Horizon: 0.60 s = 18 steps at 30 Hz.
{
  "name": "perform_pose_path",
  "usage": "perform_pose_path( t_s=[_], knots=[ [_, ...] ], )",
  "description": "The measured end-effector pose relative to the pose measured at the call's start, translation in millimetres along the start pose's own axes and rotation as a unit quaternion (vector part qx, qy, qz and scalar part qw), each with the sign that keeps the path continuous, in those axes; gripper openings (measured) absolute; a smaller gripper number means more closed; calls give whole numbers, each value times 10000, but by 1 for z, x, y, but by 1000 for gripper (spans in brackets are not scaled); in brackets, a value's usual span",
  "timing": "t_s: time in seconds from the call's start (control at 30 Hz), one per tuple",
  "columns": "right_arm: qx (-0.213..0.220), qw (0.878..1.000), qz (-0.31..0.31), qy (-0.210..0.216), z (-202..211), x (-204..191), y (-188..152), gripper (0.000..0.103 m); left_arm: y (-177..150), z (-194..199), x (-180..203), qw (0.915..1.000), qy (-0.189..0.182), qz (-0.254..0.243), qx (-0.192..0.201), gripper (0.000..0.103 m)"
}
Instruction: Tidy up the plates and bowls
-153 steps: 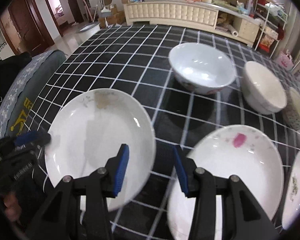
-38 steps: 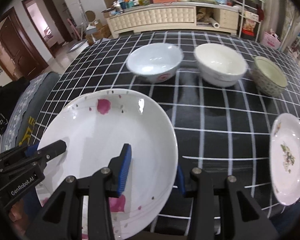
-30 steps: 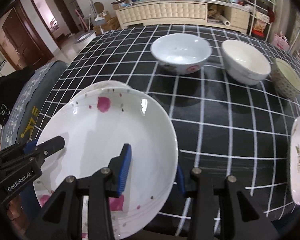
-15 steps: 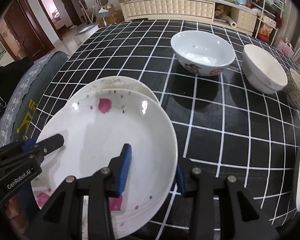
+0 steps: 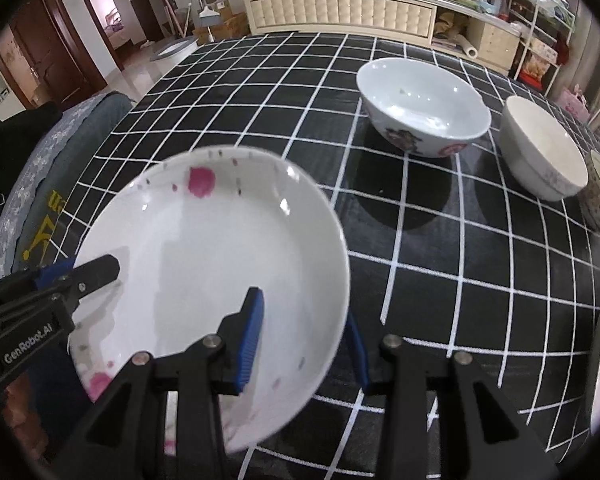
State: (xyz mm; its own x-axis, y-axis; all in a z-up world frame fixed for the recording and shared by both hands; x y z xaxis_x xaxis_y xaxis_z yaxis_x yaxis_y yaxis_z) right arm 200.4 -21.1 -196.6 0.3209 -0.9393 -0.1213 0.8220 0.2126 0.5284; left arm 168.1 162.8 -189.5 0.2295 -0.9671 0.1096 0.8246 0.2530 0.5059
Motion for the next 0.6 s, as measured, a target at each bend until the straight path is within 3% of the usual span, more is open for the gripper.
perform_pose_path(
  t_s=[0.33, 0.6],
  knots=[
    [26, 9999, -91, 57, 9, 5, 0, 44, -5, 5, 2, 10000, 35, -35, 47, 28],
    [266, 9995, -133, 121, 37, 9, 0, 44, -3, 32, 4, 9996, 55, -23, 288, 28]
  ],
)
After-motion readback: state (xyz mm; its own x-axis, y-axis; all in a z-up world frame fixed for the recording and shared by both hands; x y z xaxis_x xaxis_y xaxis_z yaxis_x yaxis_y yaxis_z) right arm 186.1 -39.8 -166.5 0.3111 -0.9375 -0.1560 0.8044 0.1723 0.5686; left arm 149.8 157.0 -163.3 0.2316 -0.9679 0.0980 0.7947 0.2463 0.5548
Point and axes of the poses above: each gripper's, at about its wrist camera, not at the fingertips, and z roughly against the way its jaws point, x to its right, y to its top, the point moved 2 cm from there along -z, roughly the way its jaws point, and after that the axes turned 5 degrees about x, right-handed, at the moved point
